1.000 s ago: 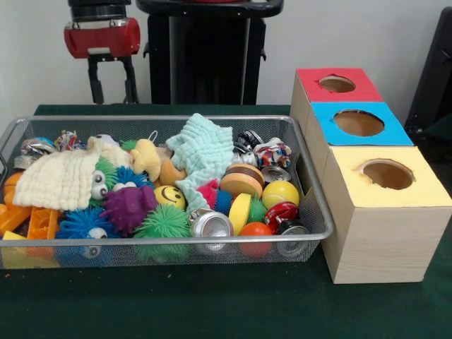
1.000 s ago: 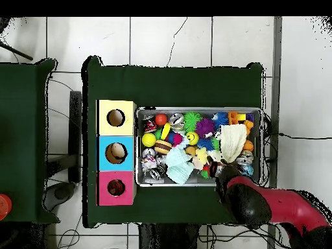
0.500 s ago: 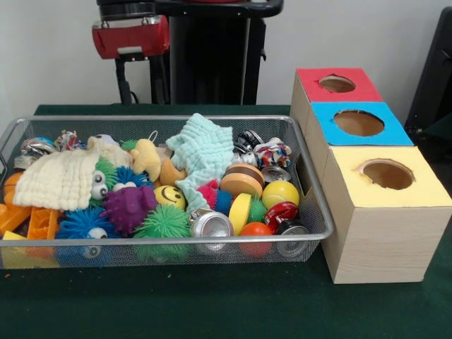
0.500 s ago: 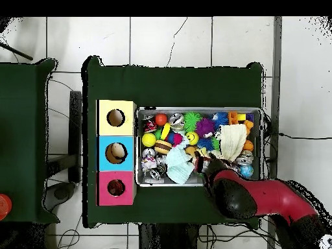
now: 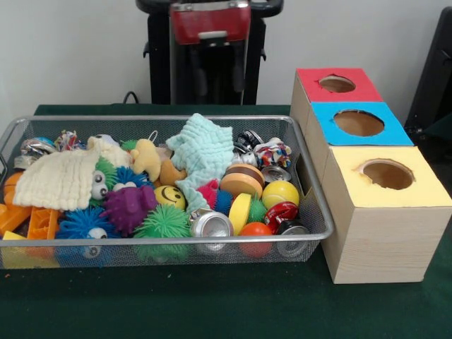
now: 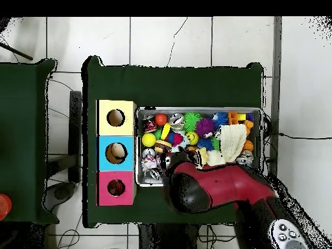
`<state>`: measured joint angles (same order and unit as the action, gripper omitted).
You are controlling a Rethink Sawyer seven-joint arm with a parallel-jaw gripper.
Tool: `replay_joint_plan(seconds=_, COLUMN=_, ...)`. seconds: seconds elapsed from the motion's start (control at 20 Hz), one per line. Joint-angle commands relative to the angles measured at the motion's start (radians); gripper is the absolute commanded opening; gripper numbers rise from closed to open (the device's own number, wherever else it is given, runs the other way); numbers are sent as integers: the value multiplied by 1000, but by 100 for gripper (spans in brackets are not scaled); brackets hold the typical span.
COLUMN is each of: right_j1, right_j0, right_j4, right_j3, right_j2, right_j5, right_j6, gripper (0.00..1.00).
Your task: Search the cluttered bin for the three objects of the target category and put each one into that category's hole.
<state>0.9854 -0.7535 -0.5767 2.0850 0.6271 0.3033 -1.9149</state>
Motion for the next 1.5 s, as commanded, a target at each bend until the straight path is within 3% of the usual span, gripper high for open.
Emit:
replay_joint_plan(seconds=0.05, right_j1=75, right_j0=199, right_j4=58, right_j3=85, right_j2=-115, right_j5=84, right_j6=-226, gripper=100)
replay_joint_plan(seconds=0.2, right_j1=74, right_j0=292, right_j4=81, right_j3=70, right_j2=-186, right_j5=75, right_j6=-267, gripper=100)
replay_joint_plan(seconds=0.55, right_j1=49, right_j0=333, right_j4=117, right_j3=64, right_j2=-257, right_j5=28, right_j6=-204, gripper=100)
replay_joint_plan(seconds=0.8, right_j1=42, right_j0=261, right_j4=141, right_j3=85, right_j2=-235, right_j5=8, right_j6=-128, gripper=100)
replay_joint_plan(seconds=1.5, right_j1=1, right_j0=129, right_j4=112, right_j3=66, right_j2=-164, right_j5=21, right_j6=-20, gripper=100)
